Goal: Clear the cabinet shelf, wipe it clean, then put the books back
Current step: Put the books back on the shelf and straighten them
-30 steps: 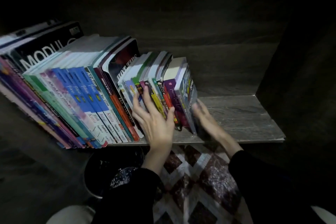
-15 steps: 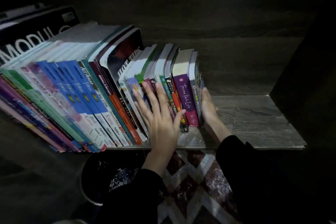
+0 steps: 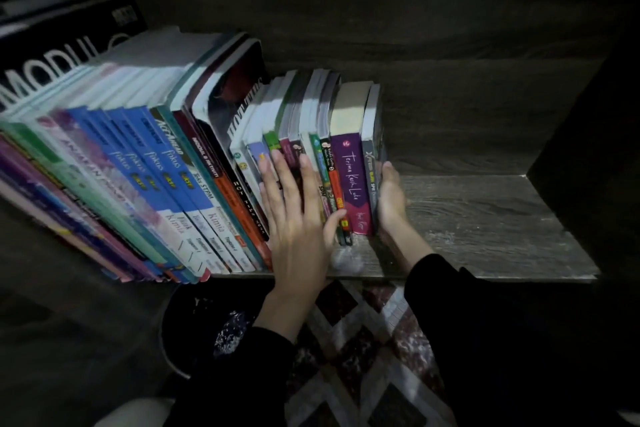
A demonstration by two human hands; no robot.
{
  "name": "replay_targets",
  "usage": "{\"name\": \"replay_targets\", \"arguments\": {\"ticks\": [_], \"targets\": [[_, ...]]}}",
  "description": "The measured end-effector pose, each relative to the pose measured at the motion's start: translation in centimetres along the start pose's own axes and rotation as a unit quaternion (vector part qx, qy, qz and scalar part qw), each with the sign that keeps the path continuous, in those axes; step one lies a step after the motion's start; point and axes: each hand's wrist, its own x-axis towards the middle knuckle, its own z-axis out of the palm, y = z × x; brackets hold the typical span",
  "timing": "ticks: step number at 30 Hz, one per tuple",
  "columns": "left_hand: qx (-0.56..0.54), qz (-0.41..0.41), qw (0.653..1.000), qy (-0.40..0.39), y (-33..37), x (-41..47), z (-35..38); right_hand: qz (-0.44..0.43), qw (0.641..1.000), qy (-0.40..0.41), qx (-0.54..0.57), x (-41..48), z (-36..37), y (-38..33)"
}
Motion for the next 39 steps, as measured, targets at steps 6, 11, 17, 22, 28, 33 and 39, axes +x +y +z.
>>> {"name": "replay_targets", "arguments": {"ticks": [6,11,17,22,28,33,39], "targets": [[0.037,0.019,0.999,0.011,-3.7,-2.5,-3.0,-0.121,0.967,0.167,-0.152,-2.0,-1.7,-1.4],[0.042,-0.028,0.998,-0.031,-5.2,-2.8,-3.6,-0.339,0.911,0.129,-0.197,-8.9,-2.1,0.7],[0.057,-0.073,0.994,-0.050,-5.7,-2.0,-2.0,-0.336,0.885,-0.061,-0.317,-10.0,-1.3,3.4],[0.077,-0.099,0.991,-0.051,-5.8,-1.4,-1.5,-0.317,0.887,-0.060,-0.330,-10.0,-0.5,2.7],[0.082,-0.090,0.992,-0.044,-6.1,-1.7,-1.6,-0.503,0.799,0.048,-0.326,-13.2,1.5,-2.1],[0.114,-0.116,0.986,-0.041,-5.5,-1.7,-2.1,-0.613,0.657,0.016,-0.439,-11.7,3.4,-8.0],[0.133,-0.180,0.974,-0.033,-4.1,-0.7,-1.4,-0.559,0.630,-0.036,-0.539,-10.3,3.2,-8.7]]}}
